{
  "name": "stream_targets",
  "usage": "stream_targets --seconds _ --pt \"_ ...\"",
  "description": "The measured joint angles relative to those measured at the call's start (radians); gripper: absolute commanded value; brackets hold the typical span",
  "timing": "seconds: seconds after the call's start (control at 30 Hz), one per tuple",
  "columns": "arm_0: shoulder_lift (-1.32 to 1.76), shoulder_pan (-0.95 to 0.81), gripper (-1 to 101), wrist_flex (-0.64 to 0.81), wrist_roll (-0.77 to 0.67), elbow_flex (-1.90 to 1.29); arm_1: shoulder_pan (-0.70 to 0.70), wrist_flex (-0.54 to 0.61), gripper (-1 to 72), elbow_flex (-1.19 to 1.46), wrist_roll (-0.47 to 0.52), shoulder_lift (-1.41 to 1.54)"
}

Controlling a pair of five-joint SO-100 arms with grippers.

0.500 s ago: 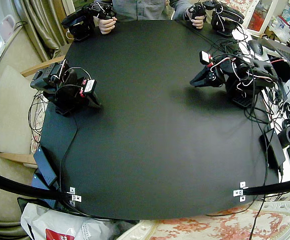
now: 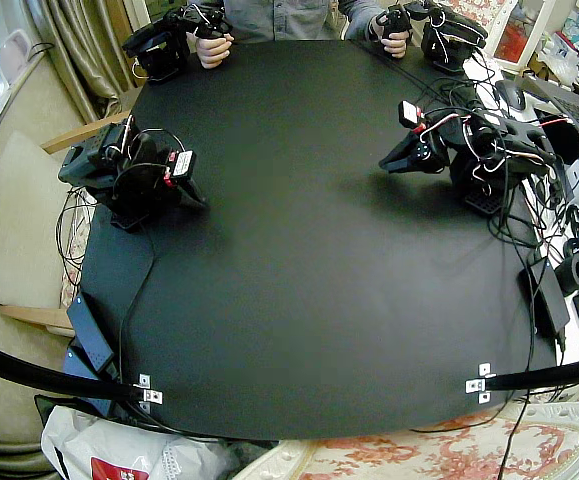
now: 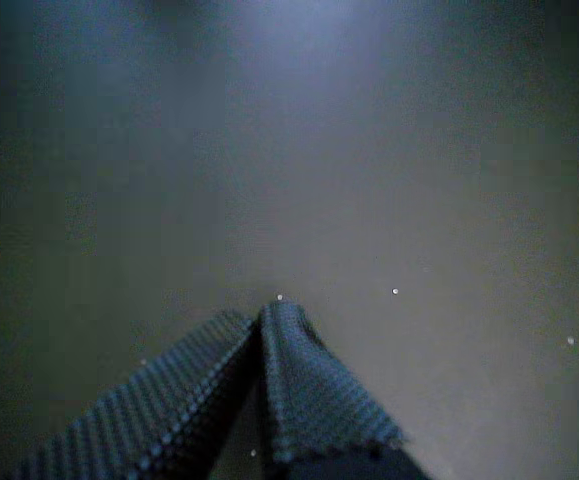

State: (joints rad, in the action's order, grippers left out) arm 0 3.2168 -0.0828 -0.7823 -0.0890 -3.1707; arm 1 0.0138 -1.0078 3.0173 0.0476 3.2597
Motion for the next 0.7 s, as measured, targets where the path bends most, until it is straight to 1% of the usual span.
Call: stream_targets --seconds 0.3,0.37,0.7 --pt "0.000 0.000 0 0.000 0.000 0.000 0.000 0.000 -0.3 0.000 0.000 0.000" --pt "0.000 0.000 0 0.000 0.000 0.000 0.018 0.000 -0.3 0.000 0.018 0.000" --pt "0.000 0.000 0 0.000 0.000 0.000 0.017 0.000 -0.3 0.000 0.012 -0.003"
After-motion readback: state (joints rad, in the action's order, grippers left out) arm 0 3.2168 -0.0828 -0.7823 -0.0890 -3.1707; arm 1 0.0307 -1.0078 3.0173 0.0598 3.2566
